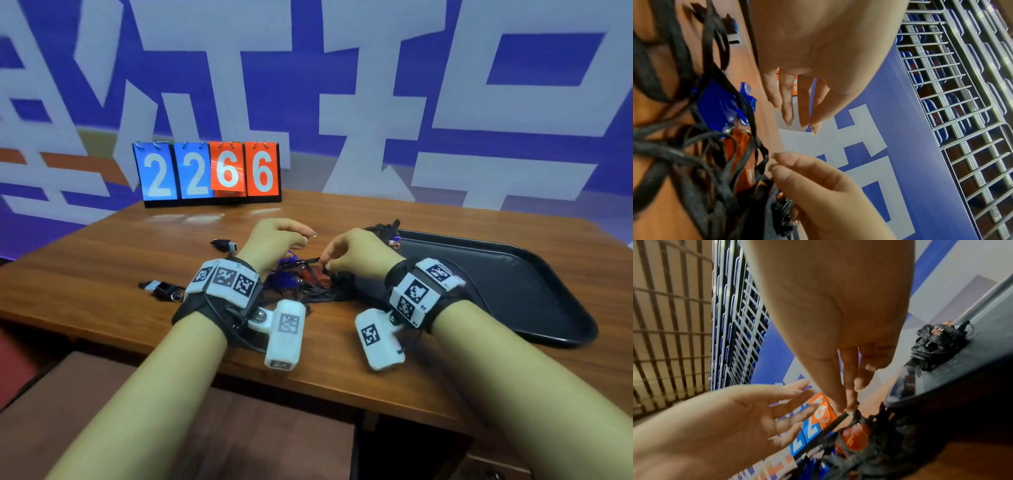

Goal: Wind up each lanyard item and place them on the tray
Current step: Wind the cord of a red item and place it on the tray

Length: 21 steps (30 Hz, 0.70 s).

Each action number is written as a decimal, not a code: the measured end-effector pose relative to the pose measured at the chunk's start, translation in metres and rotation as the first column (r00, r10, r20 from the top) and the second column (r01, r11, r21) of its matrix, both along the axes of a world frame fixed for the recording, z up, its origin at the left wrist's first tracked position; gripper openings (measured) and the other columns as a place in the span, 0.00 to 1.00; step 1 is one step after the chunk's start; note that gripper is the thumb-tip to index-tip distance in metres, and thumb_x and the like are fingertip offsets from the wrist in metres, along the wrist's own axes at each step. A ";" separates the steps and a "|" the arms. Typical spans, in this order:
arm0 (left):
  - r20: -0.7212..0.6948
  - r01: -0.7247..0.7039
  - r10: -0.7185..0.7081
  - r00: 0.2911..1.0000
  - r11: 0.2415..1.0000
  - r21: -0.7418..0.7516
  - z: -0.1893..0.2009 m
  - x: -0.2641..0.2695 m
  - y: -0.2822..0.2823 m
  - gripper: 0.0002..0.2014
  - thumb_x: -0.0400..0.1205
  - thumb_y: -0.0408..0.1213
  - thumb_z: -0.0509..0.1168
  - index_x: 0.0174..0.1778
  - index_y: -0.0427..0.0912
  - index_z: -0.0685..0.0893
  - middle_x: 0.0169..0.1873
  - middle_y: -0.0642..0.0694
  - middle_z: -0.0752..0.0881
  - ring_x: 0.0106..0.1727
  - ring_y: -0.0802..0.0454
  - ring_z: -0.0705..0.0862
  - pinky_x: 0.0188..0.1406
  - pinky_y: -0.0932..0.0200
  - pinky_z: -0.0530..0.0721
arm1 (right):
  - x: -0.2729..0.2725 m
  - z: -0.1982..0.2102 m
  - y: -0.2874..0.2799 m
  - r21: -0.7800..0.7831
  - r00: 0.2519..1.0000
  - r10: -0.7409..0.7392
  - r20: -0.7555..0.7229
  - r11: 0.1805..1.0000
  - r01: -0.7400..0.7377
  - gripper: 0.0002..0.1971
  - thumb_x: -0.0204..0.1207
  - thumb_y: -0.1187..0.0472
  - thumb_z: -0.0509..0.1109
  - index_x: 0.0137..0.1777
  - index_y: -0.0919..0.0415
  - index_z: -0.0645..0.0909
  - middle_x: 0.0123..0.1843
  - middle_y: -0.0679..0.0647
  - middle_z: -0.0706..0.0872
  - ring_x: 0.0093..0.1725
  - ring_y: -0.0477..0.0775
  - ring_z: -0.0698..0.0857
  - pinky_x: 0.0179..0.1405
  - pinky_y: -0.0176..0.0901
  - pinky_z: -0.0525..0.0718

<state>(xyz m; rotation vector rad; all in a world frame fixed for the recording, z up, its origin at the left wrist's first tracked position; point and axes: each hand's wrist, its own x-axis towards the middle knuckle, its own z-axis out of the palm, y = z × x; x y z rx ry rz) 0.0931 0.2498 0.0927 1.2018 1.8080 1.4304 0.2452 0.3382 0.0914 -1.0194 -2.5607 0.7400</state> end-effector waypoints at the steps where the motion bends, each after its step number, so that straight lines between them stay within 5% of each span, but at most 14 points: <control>1: 0.008 -0.004 0.004 1.000 1.000 0.000 -0.001 -0.002 -0.002 0.10 0.81 0.25 0.66 0.50 0.39 0.91 0.48 0.45 0.91 0.50 0.54 0.87 0.44 0.64 0.83 | -0.005 0.000 -0.002 0.024 0.999 0.007 0.035 1.000 -0.008 0.07 0.73 0.64 0.77 0.50 0.59 0.91 0.45 0.50 0.91 0.46 0.47 0.86 0.51 0.35 0.80; 7: 0.025 -0.015 0.015 1.000 1.000 -0.009 -0.010 -0.013 -0.007 0.10 0.80 0.26 0.66 0.45 0.41 0.92 0.45 0.47 0.91 0.51 0.52 0.88 0.47 0.60 0.84 | -0.029 -0.004 -0.005 0.102 0.929 0.017 0.370 0.993 -0.058 0.15 0.72 0.60 0.78 0.58 0.61 0.87 0.55 0.53 0.90 0.55 0.54 0.87 0.58 0.45 0.84; 12: 0.021 -0.020 0.020 1.000 1.000 -0.009 -0.013 -0.015 -0.004 0.09 0.80 0.25 0.67 0.45 0.40 0.92 0.43 0.48 0.91 0.47 0.54 0.87 0.43 0.63 0.81 | -0.027 0.004 -0.003 0.146 0.940 -0.071 0.333 0.989 0.023 0.12 0.68 0.58 0.82 0.49 0.62 0.89 0.39 0.50 0.86 0.42 0.51 0.84 0.42 0.42 0.82; 17: 0.018 -0.013 0.013 1.000 1.000 0.002 -0.010 -0.015 0.000 0.10 0.81 0.25 0.66 0.47 0.40 0.92 0.49 0.46 0.91 0.52 0.51 0.87 0.48 0.60 0.84 | -0.018 0.018 -0.005 0.432 0.937 -0.245 0.250 0.894 0.118 0.05 0.73 0.59 0.76 0.48 0.54 0.91 0.48 0.55 0.91 0.48 0.61 0.87 0.45 0.45 0.82; 21: -0.014 0.040 -0.040 0.999 0.998 0.038 -0.006 -0.010 0.003 0.09 0.82 0.28 0.67 0.50 0.43 0.92 0.49 0.52 0.91 0.53 0.56 0.87 0.43 0.67 0.80 | -0.009 0.036 -0.007 0.611 0.948 -0.225 0.224 0.790 0.043 0.07 0.77 0.60 0.72 0.51 0.52 0.90 0.51 0.53 0.89 0.55 0.60 0.85 0.51 0.46 0.76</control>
